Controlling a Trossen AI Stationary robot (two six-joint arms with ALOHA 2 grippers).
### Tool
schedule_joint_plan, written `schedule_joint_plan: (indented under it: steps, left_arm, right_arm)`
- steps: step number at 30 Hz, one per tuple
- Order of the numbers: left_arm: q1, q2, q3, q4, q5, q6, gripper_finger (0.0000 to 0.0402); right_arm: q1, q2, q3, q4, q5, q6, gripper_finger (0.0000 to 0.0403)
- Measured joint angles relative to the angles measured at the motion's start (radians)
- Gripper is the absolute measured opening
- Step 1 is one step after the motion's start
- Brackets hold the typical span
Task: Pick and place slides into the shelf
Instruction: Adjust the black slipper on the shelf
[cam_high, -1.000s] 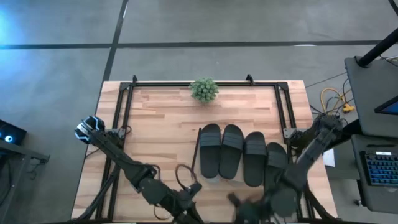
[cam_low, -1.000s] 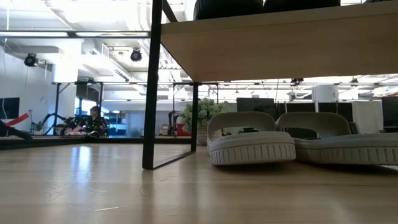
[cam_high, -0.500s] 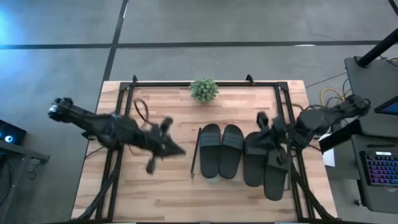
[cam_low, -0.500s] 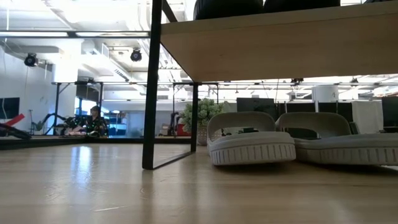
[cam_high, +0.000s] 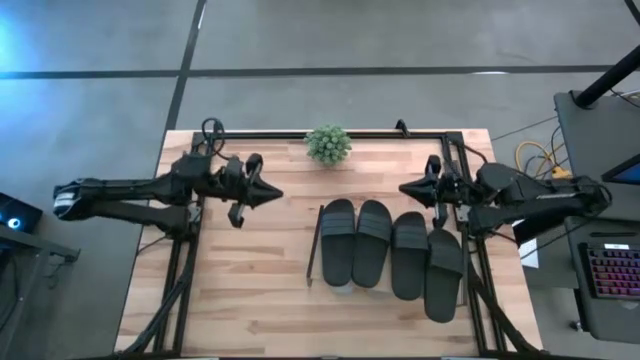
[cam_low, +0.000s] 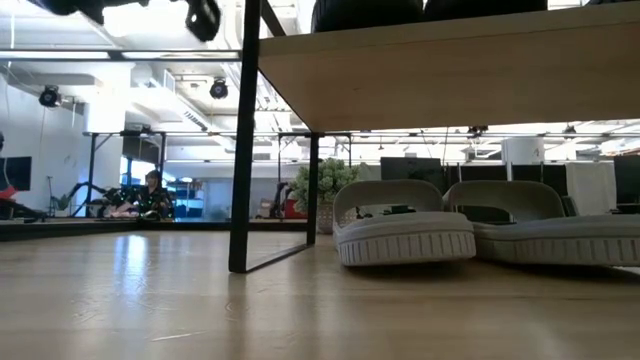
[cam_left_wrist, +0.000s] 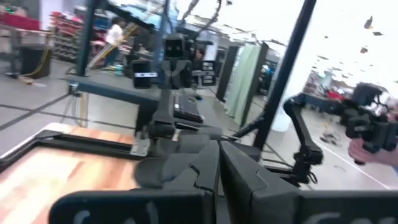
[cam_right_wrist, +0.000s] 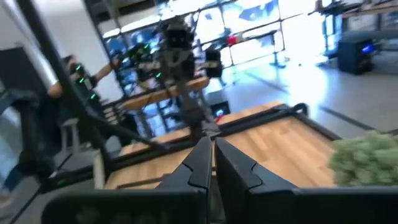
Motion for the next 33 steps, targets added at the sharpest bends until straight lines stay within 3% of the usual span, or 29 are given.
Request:
schedule_joint_plan:
  steps: [7,20,23,27,33]
  left_arm:
    - [0.055,-0.064,-0.070,0.004,-0.005,-0.047,0.0000]
    - [0.100,-0.080,-0.266,0.154,-0.057,-0.103,0.0000]
    - [0.103,-0.081,-0.306,0.180,-0.060,-0.105,0.0000]
    - [0.111,-0.087,-0.367,0.187,-0.063,-0.131,0.0000]
    - [0.114,-0.115,-0.463,0.286,-0.063,-0.140,0.0000]
  right_arm:
    - [-0.084,-0.106,-0.123,-0.016,-0.078,0.007,0.0013]
    - [-0.173,-0.394,-0.365,-0.016,0.007,0.071,0.0013]
    - [-0.174,-0.422,-0.406,-0.018,0.011,0.072,0.0013]
    - [-0.176,-0.432,-0.461,-0.024,0.091,0.096,0.0013]
    - [-0.176,-0.433,-0.496,-0.022,0.098,0.174,0.0013]
